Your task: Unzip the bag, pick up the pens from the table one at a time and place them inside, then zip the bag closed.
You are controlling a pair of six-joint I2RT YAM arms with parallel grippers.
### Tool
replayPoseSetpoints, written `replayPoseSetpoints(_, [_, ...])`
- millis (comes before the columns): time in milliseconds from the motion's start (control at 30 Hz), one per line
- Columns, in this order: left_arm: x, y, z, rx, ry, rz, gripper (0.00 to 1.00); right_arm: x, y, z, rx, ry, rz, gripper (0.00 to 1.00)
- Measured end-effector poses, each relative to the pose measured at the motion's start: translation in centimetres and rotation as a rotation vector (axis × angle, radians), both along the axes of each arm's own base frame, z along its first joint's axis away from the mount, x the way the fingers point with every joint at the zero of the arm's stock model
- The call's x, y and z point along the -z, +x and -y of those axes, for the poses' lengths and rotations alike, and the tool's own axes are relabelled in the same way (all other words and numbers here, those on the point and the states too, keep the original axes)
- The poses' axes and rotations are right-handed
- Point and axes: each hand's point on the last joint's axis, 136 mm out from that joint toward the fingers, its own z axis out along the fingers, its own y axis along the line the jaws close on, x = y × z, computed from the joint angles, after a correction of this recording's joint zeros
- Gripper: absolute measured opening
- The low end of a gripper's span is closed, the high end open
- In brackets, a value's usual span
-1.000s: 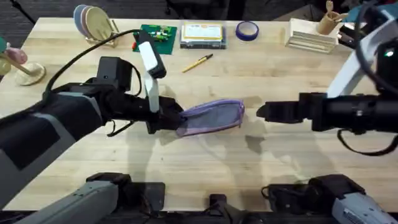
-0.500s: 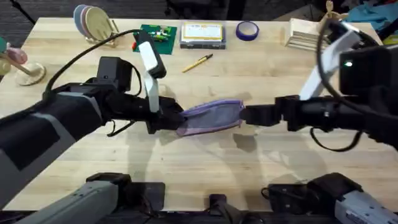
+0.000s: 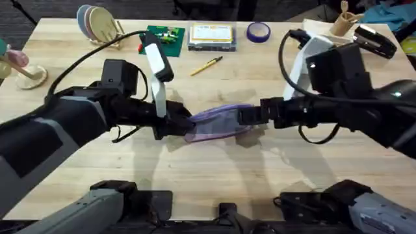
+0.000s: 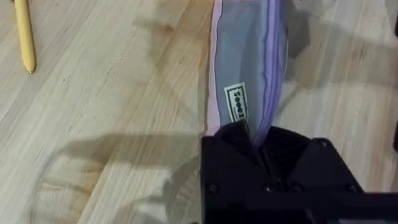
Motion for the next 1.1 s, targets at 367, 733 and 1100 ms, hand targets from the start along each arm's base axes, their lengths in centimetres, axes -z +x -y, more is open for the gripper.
replayPoseSetpoints(367, [0.0,0.0,0.0,0.0,0.0,0.0,0.043,0.7,0.9,-0.2,0.016,-0.007,-0.002,0.674])
replayPoseSetpoints(733, [0.0,0.0,0.0,0.0,0.0,0.0,0.043,0.9,1.4,0.3,0.039,-0.03,0.011,0.587])
replayPoseSetpoints(1100, [0.0,0.0,0.0,0.0,0.0,0.0,0.043,1.1,2.0,0.4,0.068,-0.037,0.017,0.403])
